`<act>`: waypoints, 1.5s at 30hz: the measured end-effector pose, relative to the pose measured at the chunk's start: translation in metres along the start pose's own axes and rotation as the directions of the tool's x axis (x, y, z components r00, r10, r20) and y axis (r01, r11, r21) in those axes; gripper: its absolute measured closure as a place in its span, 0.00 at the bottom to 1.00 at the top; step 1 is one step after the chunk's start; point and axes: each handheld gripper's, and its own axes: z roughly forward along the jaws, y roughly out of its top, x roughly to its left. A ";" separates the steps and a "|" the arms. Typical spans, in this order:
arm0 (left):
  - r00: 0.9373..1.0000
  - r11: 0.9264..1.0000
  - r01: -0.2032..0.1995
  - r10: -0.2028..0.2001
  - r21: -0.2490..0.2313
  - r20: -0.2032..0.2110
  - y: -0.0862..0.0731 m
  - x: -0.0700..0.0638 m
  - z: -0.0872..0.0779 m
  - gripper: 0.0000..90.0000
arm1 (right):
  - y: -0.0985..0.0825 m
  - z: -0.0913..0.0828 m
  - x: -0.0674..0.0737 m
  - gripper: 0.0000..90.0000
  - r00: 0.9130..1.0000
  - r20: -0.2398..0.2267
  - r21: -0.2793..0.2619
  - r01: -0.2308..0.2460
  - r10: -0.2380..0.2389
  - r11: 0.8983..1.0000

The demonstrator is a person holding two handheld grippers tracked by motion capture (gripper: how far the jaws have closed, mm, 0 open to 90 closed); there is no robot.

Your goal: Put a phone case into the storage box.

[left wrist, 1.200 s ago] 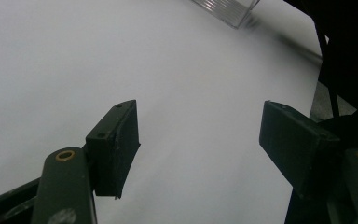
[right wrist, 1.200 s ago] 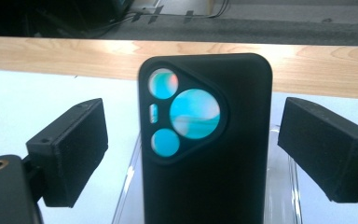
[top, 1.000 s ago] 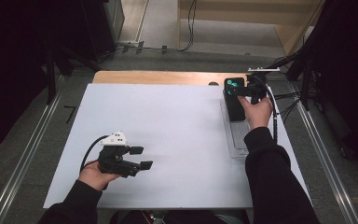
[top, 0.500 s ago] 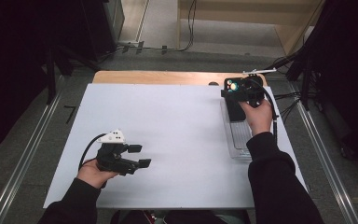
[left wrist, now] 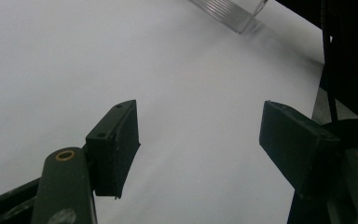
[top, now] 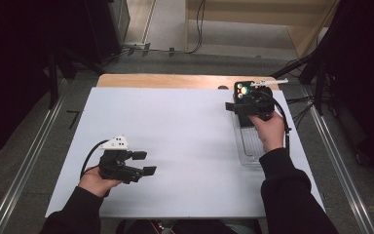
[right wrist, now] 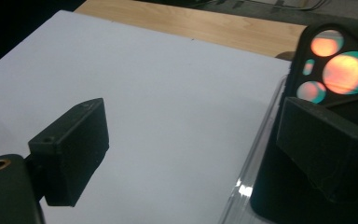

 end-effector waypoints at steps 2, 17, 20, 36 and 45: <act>1.000 1.000 0.001 -0.001 -0.004 0.003 0.001 -0.001 -0.001 0.32 | -0.002 0.001 0.002 0.08 1.000 -0.021 0.012 0.011 -0.011 1.000; 1.000 1.000 0.001 -0.001 -0.003 -0.002 -0.002 0.001 -0.005 0.32 | -0.017 -0.005 0.018 0.17 0.993 -0.090 0.050 0.079 -0.075 0.996; 1.000 1.000 0.001 -0.001 -0.005 -0.001 -0.004 0.002 -0.007 0.32 | -0.020 -0.007 0.020 0.17 0.992 -0.098 0.056 0.089 -0.084 0.994; 1.000 1.000 0.004 -0.005 -0.014 -0.016 -0.010 0.003 -0.016 0.32 | -0.036 -0.015 0.038 0.27 0.976 -0.148 0.083 0.174 -0.161 0.981; 1.000 1.000 -0.002 0.002 -0.018 -0.017 -0.011 0.002 -0.019 0.32 | -0.047 -0.022 0.048 0.27 0.965 -0.191 0.089 0.198 -0.178 0.976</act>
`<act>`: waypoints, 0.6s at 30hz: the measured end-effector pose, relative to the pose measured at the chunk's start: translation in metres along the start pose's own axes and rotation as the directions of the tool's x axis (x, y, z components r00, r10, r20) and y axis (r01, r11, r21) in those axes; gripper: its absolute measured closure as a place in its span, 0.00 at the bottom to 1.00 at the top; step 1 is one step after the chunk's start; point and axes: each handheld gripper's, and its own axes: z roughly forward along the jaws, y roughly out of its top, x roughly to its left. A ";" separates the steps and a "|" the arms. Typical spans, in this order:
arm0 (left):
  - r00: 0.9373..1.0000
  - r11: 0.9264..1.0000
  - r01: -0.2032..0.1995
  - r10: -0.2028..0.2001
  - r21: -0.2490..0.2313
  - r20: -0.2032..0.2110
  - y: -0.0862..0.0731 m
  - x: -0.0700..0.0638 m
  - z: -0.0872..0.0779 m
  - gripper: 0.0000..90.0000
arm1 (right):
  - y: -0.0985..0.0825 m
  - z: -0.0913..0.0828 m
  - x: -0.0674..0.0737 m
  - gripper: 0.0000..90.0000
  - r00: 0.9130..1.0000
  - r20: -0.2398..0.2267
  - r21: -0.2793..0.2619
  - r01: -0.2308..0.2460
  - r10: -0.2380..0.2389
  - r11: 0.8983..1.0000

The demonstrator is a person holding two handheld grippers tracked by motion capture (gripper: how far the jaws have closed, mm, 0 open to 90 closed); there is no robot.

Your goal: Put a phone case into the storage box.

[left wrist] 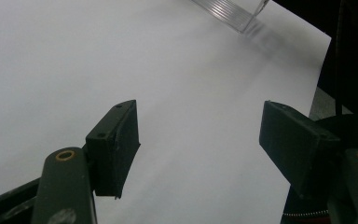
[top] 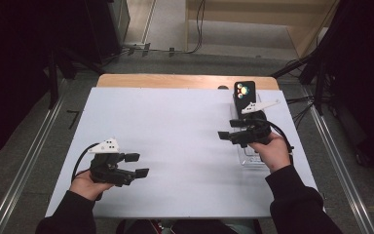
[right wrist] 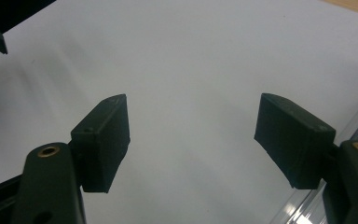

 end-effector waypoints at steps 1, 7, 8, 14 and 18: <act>1.000 1.000 0.002 -0.002 -0.004 -0.001 0.000 0.000 -0.001 0.32 | -0.001 -0.001 0.002 0.27 1.000 -0.001 0.004 0.002 -0.002 1.000; 1.000 1.000 0.005 -0.005 -0.003 -0.002 -0.003 0.001 -0.004 0.32 | -0.009 -0.002 0.010 0.27 0.999 -0.003 0.024 0.037 -0.037 0.999; 1.000 1.000 0.006 -0.006 -0.003 -0.002 -0.003 0.001 -0.004 0.32 | -0.010 -0.002 0.011 0.27 0.999 -0.007 0.024 0.036 -0.036 0.999; 1.000 1.000 -0.004 0.004 0.004 0.005 -0.004 -0.001 -0.003 0.32 | -0.019 -0.004 0.016 0.27 0.999 -0.023 0.025 0.044 -0.043 0.999; 1.000 1.000 -0.004 0.004 0.003 0.007 -0.004 -0.002 -0.002 0.32 | -0.025 -0.004 0.020 0.27 0.998 -0.030 0.032 0.057 -0.056 0.998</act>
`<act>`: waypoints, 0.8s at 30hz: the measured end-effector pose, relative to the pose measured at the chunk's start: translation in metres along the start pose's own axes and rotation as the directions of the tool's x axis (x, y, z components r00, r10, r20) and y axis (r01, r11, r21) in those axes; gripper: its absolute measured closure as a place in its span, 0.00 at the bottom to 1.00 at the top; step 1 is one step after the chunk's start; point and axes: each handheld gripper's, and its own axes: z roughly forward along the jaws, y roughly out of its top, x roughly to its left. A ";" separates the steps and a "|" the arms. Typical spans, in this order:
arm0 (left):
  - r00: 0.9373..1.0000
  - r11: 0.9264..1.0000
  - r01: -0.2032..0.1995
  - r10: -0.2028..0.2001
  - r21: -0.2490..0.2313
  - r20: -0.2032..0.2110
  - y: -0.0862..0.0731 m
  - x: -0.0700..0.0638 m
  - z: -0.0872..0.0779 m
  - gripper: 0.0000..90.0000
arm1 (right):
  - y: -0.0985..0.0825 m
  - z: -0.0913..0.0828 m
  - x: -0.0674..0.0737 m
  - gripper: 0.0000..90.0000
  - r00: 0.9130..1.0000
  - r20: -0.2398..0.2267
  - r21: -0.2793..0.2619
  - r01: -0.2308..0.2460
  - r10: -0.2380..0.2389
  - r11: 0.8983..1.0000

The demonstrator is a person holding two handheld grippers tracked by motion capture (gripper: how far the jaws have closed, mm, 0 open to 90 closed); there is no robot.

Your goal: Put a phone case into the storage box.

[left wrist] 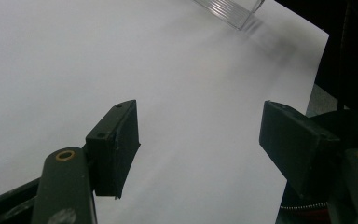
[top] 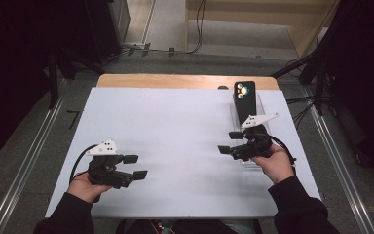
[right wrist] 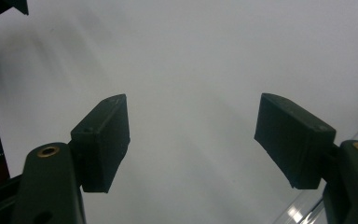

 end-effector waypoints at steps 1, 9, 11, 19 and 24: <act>1.000 1.000 0.000 0.000 -0.001 0.001 0.000 0.000 0.000 0.32 | -0.001 0.000 0.001 0.27 1.000 -0.004 0.002 0.001 -0.001 1.000; 1.000 1.000 0.000 0.000 -0.003 0.014 -0.003 -0.003 0.002 0.32 | -0.014 -0.002 0.009 0.27 1.000 -0.018 0.015 0.013 -0.012 1.000; 1.000 1.000 0.001 0.000 -0.001 0.014 -0.004 -0.004 0.003 0.32 | -0.017 -0.002 0.010 0.27 1.000 -0.025 0.017 0.015 -0.015 1.000; 1.000 1.000 -0.007 0.007 0.007 0.021 -0.005 -0.008 0.004 0.32 | -0.030 -0.004 0.014 0.26 0.999 -0.042 0.025 0.014 -0.013 1.000; 1.000 1.000 -0.006 0.006 0.005 0.020 -0.007 -0.009 0.004 0.32 | -0.039 -0.007 0.016 0.26 0.999 -0.044 0.029 0.012 -0.011 1.000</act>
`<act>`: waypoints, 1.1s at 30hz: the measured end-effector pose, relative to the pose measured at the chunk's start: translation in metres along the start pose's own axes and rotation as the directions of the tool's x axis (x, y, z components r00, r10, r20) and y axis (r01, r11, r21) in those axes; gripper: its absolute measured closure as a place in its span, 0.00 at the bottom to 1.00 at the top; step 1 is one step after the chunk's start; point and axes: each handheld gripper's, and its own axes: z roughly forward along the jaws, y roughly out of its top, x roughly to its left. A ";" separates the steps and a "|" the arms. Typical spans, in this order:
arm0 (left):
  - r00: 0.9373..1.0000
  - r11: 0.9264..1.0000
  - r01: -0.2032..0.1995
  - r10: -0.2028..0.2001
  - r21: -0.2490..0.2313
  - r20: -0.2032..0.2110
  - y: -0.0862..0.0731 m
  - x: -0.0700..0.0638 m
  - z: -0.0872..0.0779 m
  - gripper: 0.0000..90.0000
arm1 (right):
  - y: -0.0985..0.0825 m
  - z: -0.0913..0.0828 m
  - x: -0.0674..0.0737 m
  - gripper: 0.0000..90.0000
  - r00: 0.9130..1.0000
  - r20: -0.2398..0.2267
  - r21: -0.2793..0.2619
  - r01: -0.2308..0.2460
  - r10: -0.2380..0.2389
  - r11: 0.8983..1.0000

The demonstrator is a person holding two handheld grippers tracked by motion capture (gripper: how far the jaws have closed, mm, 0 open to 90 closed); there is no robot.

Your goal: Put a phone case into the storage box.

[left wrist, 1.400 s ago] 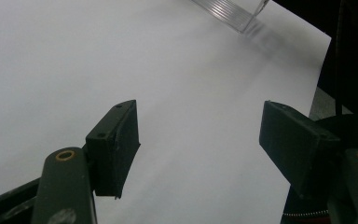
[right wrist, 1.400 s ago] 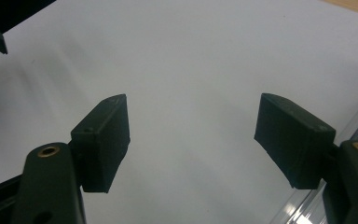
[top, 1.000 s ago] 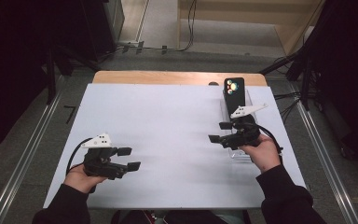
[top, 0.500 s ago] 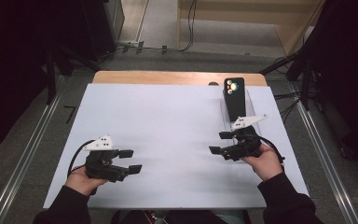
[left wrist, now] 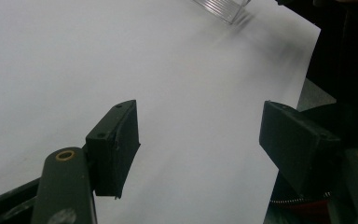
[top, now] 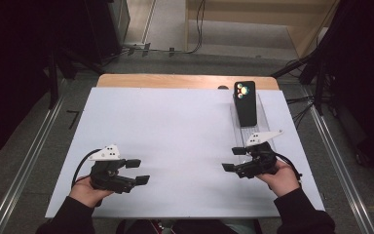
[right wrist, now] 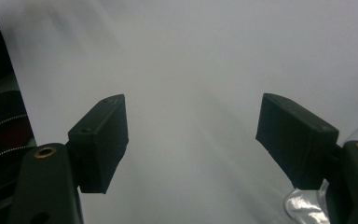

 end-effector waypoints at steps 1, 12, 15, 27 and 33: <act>1.000 1.000 0.001 -0.001 -0.001 0.000 0.000 0.000 0.000 0.32 | -0.002 -0.001 0.000 0.26 1.000 -0.001 -0.001 -0.002 0.002 1.000; 1.000 1.000 0.003 -0.003 0.000 0.004 -0.004 -0.002 -0.001 0.32 | -0.021 -0.006 0.002 0.25 1.000 -0.013 0.002 -0.008 0.008 1.000; 1.000 1.000 0.004 -0.004 0.001 0.002 -0.005 -0.002 -0.002 0.32 | -0.025 -0.008 0.003 0.25 1.000 -0.017 0.007 -0.013 0.013 1.000; 1.000 1.000 0.009 -0.009 -0.002 0.001 -0.008 -0.003 -0.003 0.32 | -0.038 -0.015 0.003 0.25 1.000 -0.008 0.021 -0.019 0.020 1.000; 1.000 1.000 0.009 -0.009 -0.001 0.001 -0.009 -0.003 -0.003 0.32 | -0.044 -0.015 0.002 0.25 1.000 -0.001 0.038 -0.013 0.013 0.999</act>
